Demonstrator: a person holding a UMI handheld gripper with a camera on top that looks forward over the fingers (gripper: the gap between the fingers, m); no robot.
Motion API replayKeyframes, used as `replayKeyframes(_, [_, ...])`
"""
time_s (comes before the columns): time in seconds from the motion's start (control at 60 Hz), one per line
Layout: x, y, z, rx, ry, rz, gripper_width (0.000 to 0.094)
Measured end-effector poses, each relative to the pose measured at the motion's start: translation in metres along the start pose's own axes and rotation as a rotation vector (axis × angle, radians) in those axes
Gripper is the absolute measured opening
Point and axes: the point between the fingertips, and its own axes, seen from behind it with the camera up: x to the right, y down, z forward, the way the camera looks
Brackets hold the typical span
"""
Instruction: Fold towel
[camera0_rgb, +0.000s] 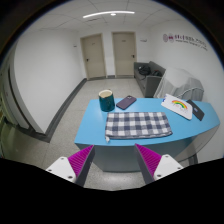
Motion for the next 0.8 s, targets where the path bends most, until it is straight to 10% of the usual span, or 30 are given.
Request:
replayKeyframes(0.517, [-0.055,-0.034,0.215,0.044,-0.114,-0.134,0.0784])
replayKeyframes(0.8, [-0.031,-0.004,0.297,-0.047,-0.066,-0.188,0.0471])
